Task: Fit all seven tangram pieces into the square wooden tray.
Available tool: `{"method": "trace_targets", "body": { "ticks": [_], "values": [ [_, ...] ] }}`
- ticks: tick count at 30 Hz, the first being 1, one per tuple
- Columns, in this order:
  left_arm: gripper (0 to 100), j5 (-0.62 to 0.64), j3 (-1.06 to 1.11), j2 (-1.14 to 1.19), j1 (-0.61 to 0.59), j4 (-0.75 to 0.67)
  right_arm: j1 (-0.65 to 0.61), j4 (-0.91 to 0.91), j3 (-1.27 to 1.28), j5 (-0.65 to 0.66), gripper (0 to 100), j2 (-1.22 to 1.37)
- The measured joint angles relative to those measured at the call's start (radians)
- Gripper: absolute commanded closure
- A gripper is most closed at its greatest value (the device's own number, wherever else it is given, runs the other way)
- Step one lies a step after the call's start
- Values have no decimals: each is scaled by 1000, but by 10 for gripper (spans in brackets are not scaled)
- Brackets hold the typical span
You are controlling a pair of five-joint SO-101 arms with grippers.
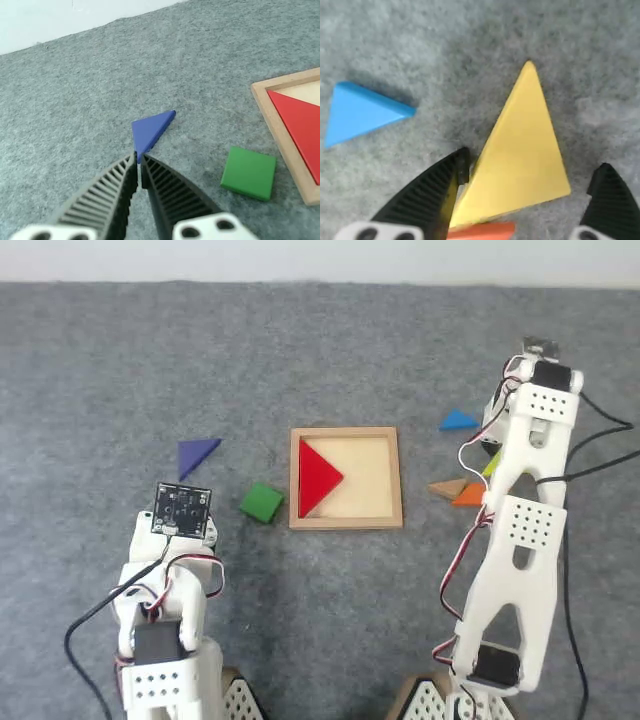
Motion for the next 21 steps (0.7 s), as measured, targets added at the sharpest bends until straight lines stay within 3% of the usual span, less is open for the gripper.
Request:
{"method": "trace_targets", "body": {
  "ticks": [13,21],
  "values": [
    [988,0,0,0,0,0,3,0,-5,0,800,0],
    [988,0,0,0,0,0,29,0,-6,0,792,-2]
  ]
}}
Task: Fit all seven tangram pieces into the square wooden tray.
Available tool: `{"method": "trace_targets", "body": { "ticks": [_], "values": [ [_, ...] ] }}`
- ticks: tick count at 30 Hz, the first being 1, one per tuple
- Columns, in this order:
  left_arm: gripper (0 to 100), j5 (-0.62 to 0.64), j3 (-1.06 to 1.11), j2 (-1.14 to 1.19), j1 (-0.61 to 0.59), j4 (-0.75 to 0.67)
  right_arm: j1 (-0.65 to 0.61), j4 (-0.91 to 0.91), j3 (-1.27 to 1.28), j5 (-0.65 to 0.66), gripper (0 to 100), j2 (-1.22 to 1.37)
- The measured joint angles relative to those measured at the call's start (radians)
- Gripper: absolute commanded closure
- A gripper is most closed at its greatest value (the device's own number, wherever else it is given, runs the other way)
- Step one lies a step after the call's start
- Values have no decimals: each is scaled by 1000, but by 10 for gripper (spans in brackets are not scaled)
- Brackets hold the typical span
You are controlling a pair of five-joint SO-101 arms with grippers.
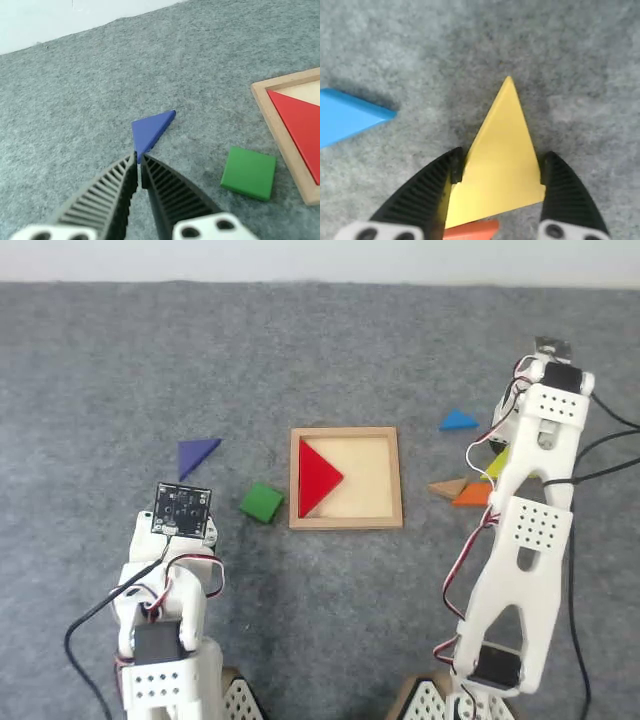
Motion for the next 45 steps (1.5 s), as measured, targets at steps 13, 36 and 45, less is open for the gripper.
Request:
{"method": "trace_targets", "body": {
  "ticks": [13,36,45],
  "values": [
    [988,-55,0,0,0,23,12,0,-5,0,612,2],
    [988,-55,0,0,0,23,17,0,683,-84,612,-494],
    [988,-55,0,0,0,23,17,0,689,-204,614,-641]
  ]
}}
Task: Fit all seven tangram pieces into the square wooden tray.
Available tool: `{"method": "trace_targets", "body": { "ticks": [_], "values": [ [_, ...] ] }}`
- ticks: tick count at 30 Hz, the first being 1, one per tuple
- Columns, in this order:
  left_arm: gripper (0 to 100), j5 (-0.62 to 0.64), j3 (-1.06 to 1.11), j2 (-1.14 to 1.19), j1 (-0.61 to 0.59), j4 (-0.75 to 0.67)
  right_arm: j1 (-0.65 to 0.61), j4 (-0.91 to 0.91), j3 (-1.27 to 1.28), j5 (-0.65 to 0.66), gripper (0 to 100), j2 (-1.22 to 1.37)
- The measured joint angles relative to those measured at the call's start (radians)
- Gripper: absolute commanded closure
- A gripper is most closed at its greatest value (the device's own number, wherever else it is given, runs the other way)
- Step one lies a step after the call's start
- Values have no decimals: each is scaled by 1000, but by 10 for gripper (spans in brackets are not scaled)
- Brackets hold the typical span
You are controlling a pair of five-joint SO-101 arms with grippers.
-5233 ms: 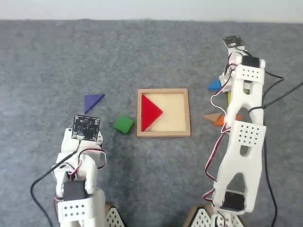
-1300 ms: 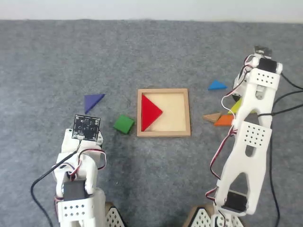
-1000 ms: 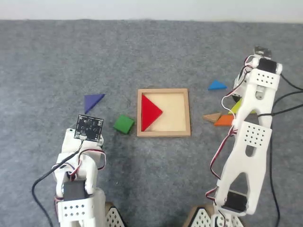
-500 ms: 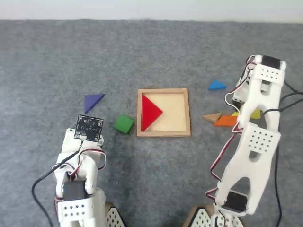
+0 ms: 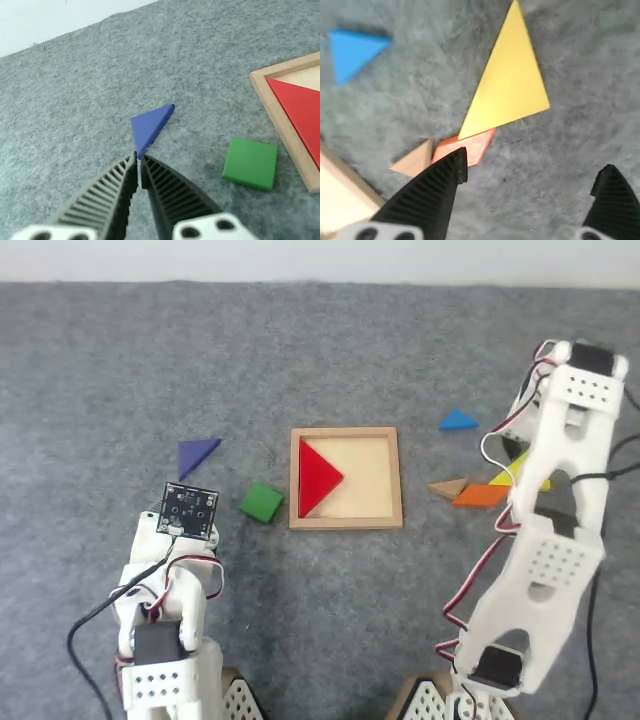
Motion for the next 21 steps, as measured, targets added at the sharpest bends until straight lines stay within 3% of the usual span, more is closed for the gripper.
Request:
{"method": "trace_targets", "body": {
  "ticks": [4,10,16,21],
  "values": [
    [988,0,0,0,0,0,0,0,71,-28,615,-123],
    [988,0,0,0,0,0,0,-35,384,-29,615,-373],
    [988,0,0,0,0,0,-2,-278,832,-29,615,-632],
    [988,0,0,0,0,0,-2,-598,1146,-29,615,-720]
  ]
}}
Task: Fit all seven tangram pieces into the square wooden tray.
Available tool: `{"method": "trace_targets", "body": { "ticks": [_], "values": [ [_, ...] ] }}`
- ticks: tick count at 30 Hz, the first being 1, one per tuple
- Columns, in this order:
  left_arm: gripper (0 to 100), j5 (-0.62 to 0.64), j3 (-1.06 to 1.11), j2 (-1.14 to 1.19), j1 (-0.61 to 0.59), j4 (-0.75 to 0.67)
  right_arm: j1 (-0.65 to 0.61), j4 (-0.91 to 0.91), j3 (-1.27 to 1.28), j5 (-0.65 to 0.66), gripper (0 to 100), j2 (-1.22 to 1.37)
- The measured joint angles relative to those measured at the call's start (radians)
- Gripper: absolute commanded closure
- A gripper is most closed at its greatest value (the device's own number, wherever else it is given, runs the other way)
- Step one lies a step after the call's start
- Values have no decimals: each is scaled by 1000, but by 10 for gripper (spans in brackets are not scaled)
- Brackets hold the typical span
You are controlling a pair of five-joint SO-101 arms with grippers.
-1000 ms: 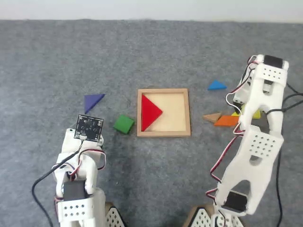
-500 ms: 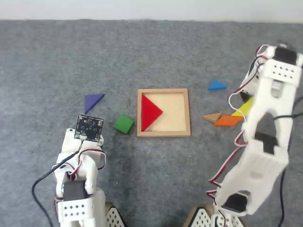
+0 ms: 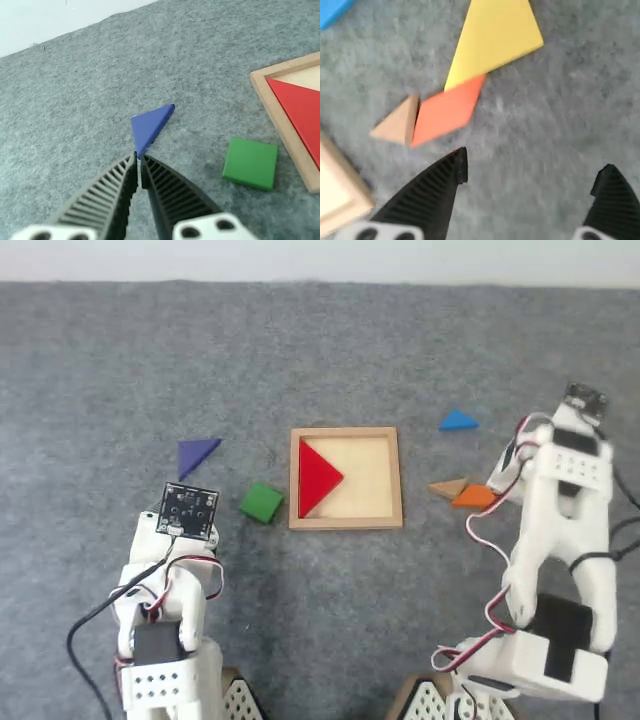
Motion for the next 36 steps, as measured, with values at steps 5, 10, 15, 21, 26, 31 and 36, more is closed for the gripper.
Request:
{"method": "trace_targets", "body": {
  "ticks": [5,10,15,21,26,31,36],
  "values": [
    [988,0,0,0,0,0,0,-190,49,-63,615,3],
    [988,0,0,0,0,28,2,-198,-38,-229,615,141],
    [988,0,0,0,0,61,2,-89,-298,-264,615,356],
    [988,0,0,0,0,66,2,43,-615,-284,615,585],
    [988,0,0,0,0,74,2,97,-830,-279,615,750],
    [988,0,0,0,0,84,2,192,-1051,-264,613,899],
    [988,0,0,0,0,84,2,265,-1211,-264,613,1008]
  ]
}}
